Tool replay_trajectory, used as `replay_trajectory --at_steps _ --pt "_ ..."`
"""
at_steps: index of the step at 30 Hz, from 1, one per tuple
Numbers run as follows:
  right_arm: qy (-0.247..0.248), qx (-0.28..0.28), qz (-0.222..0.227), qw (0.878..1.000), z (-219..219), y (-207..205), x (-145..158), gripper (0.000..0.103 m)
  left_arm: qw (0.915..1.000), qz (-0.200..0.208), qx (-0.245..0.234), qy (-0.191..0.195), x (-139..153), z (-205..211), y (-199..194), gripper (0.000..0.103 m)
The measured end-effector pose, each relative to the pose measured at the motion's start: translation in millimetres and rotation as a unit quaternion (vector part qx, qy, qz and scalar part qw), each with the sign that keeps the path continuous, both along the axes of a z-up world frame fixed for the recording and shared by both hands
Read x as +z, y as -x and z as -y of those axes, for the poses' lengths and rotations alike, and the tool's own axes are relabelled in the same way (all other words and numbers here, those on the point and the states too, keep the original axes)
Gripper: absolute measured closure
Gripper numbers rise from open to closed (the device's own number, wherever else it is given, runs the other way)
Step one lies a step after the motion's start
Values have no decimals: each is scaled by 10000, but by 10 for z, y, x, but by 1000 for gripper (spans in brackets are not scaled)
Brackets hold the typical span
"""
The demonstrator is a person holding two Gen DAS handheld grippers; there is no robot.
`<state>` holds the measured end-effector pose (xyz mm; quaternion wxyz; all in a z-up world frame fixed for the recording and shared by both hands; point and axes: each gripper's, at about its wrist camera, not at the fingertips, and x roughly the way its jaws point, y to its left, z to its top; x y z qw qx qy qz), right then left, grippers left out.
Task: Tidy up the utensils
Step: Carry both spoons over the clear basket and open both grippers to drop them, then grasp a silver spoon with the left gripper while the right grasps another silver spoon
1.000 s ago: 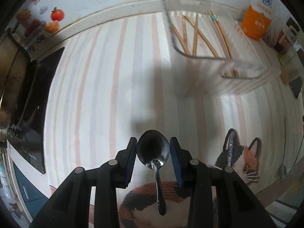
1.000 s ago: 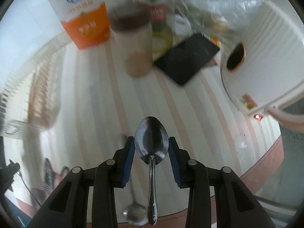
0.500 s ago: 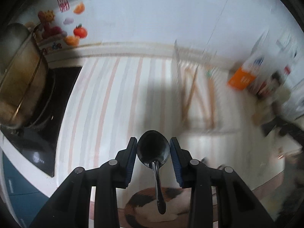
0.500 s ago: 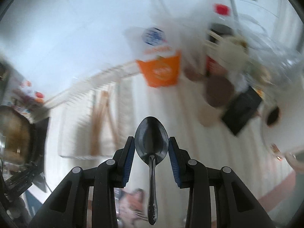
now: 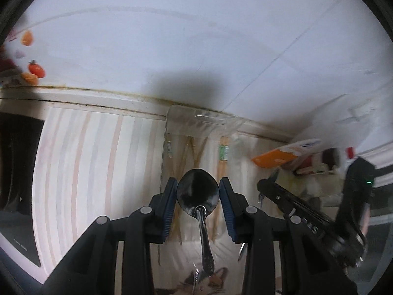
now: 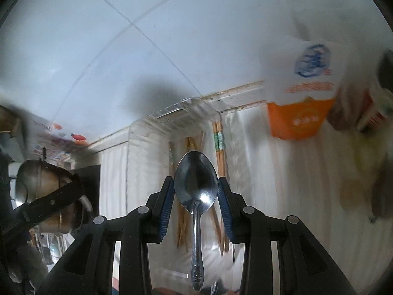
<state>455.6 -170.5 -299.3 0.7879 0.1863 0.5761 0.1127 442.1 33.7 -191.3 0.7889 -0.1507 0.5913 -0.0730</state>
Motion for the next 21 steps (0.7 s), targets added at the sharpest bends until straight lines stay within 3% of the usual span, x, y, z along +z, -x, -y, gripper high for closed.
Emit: replay_trajectory --at_steps 6,8,10,12,15,17,20,21 --pt "228 268 -314 9989 -187 -256 -256 65 9981 -515 -141 -317 -409 95 -250 70" --pt "276 287 -455 9982 -195 -278 -332 64 9977 -603 -143 -260 -456 90 -241 70" --pt "306 229 -475 9981 -155 -227 -343 56 9978 -492 -81 -435 -426 66 -191 66" --pt "313 140 -443 9984 -75 -153 -315 56 9977 -330 -16 -589 -366 27 -115 57" --pt "414 2 -293 9987 67 17 -195 53 9956 -20 142 -931 -228 -50 66 35" --pt "504 -110 -185 9985 191 165 -93 51 9914 271 238 -1256 -114 -102 243 28" --pt "681 -315 -15 9972 372 480 62 47 9830 625 395 -1678 -3 -163 539 3" --pt "739 -380 15 9965 417 573 98 46 9815 703 407 -1732 13 -175 629 0"
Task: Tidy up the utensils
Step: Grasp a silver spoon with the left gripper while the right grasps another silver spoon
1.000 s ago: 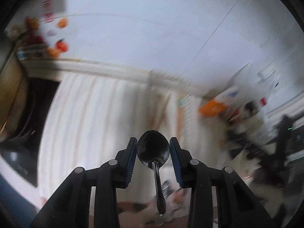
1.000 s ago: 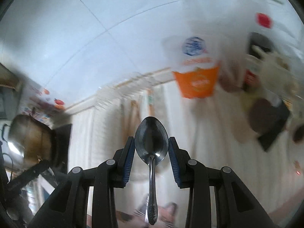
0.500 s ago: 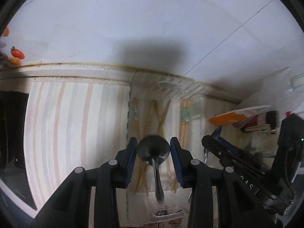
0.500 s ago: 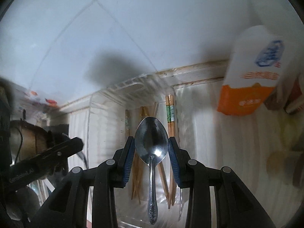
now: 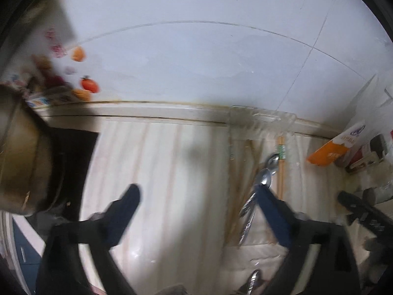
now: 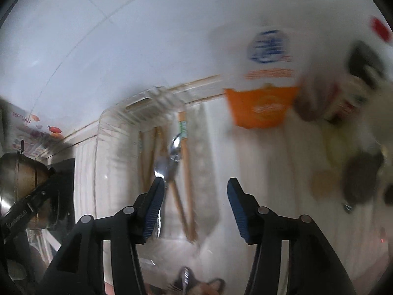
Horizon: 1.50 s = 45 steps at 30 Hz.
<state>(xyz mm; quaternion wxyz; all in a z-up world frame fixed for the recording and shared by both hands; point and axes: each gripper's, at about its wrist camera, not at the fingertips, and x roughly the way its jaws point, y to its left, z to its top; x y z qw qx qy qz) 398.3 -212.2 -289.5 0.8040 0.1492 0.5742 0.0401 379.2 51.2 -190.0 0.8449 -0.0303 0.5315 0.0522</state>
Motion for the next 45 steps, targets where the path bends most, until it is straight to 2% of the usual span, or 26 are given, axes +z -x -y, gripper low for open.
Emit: replay_trajectory --at_steps 5,8,10,14,17,19,23,25,27,29,31,32,34,35,36,37,39,41,43,45 --pt "119 -235 -105 9996 239 636 48 43 9993 -112 -257 -257 -150 66 454 0" --pt "218 -415 -278 9985 382 1056 -6 43 9974 -461 -537 -138 -393 175 765 0" --pt "328 -536 -403 9972 491 1328 -69 43 9935 -831 -782 -37 -617 297 1019 0" --pt "451 -847 -742 9926 758 1823 -277 43 9769 -1648 -1349 148 -1120 629 1514 1" --pt "515 -1053 -966 9884 938 2087 -464 43 9603 -2170 -1714 379 -1450 877 1739 1" --pt "514 -1100 -1066 9869 987 2195 -584 43 9514 -2408 -1850 501 -1620 1003 1798 1" --pt "571 -1093 -1214 9849 985 2296 -779 43 9429 -2667 -1845 763 -1809 1120 1832 2" --pt "599 -1021 -1240 9852 957 2324 -871 43 9414 -2707 -1828 834 -1865 1149 1847 3" --pt "628 -975 -1312 9845 920 2313 -954 43 9407 -2763 -1799 798 -1925 1174 1863 19" --pt "640 -886 -1364 9846 872 2304 -1025 43 9425 -2705 -1826 722 -1925 1202 1849 21" --pt "667 -743 -1411 9849 803 2288 -1093 43 9439 -2645 -1887 596 -1926 1241 1869 24" --pt "690 -674 -1436 9849 772 2284 -1124 43 9419 -2716 -1942 357 -1932 1264 1895 27" --pt "823 -494 -1544 9833 689 2274 -1201 43 9442 -2651 -1934 265 -1911 1322 1966 36" --pt "874 -448 -1577 9826 661 2273 -1235 43 9457 -2610 -1923 229 -1900 1311 1969 48" --pt "926 -417 -1603 9818 634 2268 -1268 43 9479 -2542 -1912 162 -1877 1283 1953 65" --pt "1011 -374 -1655 9803 602 2264 -1315 43 9493 -2502 -1895 163 -1858 1241 1931 71" --pt "1186 -322 -1611 9793 546 2265 -1319 43 9498 -2524 -1813 361 -1861 1144 1914 71" --pt "1374 -258 -1561 9778 479 2281 -1320 44 9509 -2498 -1792 348 -1867 1100 1902 71" --pt "1407 -169 -1451 9792 380 2290 -1300 59 9527 -2460 -1757 308 -1861 1063 1907 71" --pt "1439 -76 -1425 9793 294 2307 -1297 59 9558 -2417 -1647 293 -1861 950 1857 71"
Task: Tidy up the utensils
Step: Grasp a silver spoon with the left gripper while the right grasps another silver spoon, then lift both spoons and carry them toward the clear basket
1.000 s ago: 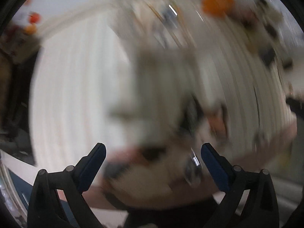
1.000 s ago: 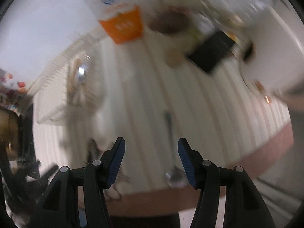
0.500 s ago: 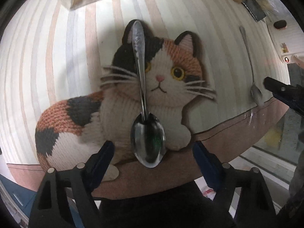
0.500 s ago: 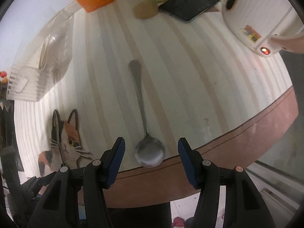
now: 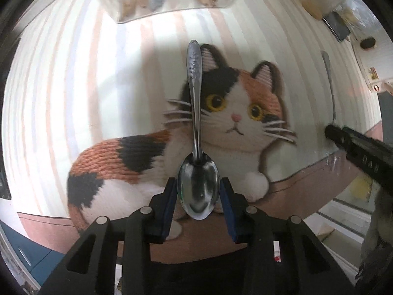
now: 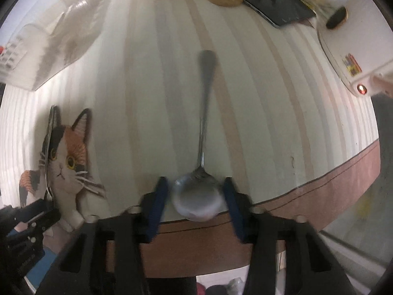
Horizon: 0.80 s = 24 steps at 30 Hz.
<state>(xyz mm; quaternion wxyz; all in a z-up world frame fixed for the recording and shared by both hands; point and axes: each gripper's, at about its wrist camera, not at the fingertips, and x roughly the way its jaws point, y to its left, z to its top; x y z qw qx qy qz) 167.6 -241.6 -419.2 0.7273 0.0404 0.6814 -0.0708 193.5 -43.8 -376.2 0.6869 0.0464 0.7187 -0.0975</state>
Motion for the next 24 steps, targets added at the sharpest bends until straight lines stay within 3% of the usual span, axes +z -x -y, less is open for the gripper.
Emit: replay_trajectory --at_steps 7,14,19,21,24 --pt "-398 353 -60 9986 -390 202 6 59 9986 -7 522 49 -31 -246 -63 71" --pt "-204 510 -178 9983 -566 227 0 57 9982 -27 595 5 -63 -279 -74 70" --pt "-139 634 -247 9976 -628 94 -61 45 9981 -47 610 27 -44 -296 -130 70" --pt "-113 613 -246 9978 -656 73 -74 45 9982 -53 603 45 -57 -299 -124 71" --pt "-70 610 -185 9979 -734 40 -99 56 9986 -31 532 40 -73 -292 -106 71"
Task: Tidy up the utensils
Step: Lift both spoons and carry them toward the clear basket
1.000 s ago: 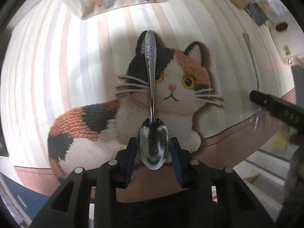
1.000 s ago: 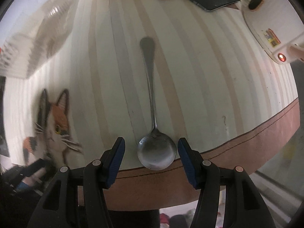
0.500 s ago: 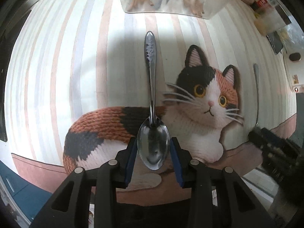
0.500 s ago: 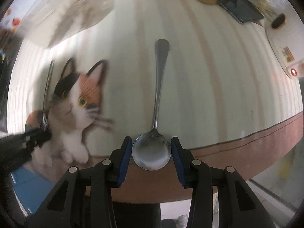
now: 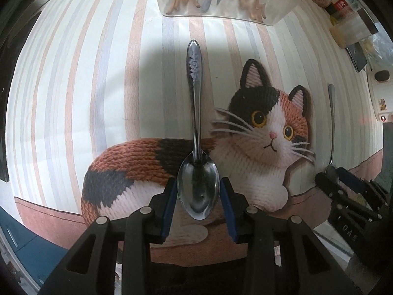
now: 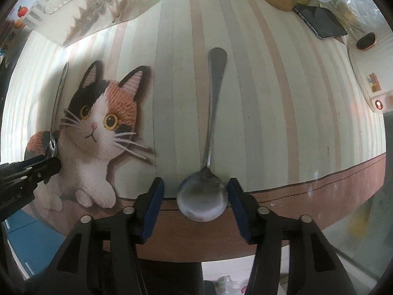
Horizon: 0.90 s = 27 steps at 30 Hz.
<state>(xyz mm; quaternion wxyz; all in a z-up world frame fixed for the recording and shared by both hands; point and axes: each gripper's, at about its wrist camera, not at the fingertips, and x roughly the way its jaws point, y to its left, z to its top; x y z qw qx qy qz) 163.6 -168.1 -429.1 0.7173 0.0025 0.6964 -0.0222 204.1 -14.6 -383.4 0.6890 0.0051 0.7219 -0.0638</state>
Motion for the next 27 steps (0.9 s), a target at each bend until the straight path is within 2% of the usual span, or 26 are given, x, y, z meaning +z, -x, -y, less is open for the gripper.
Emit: replay_trajectory --at_steps 1,7,10,14,20,23,27 --pt "-44 -13 5 10000 21 0 -12 59 10000 9 -8 -2 21 0 14 71" --pt "-196 -98 77 9997 55 12 20 59 9999 78 73 -7 111 31 62 71" --pt "-456 -189 121 9987 339 147 74 60 9998 112 188 38 190 -46 64 71" --pt "-715 -315 128 9969 479 152 109 60 9990 184 384 121 285 -215 93 71" --pt "-999 -346 234 9941 740 138 321 60 9973 364 626 128 447 -423 110 71" --pt "-1094 -335 315 9929 638 122 535 60 9962 452 735 152 530 -518 124 71" --pt "-1219 -239 415 9914 625 47 656 60 9941 560 900 212 673 -644 115 71"
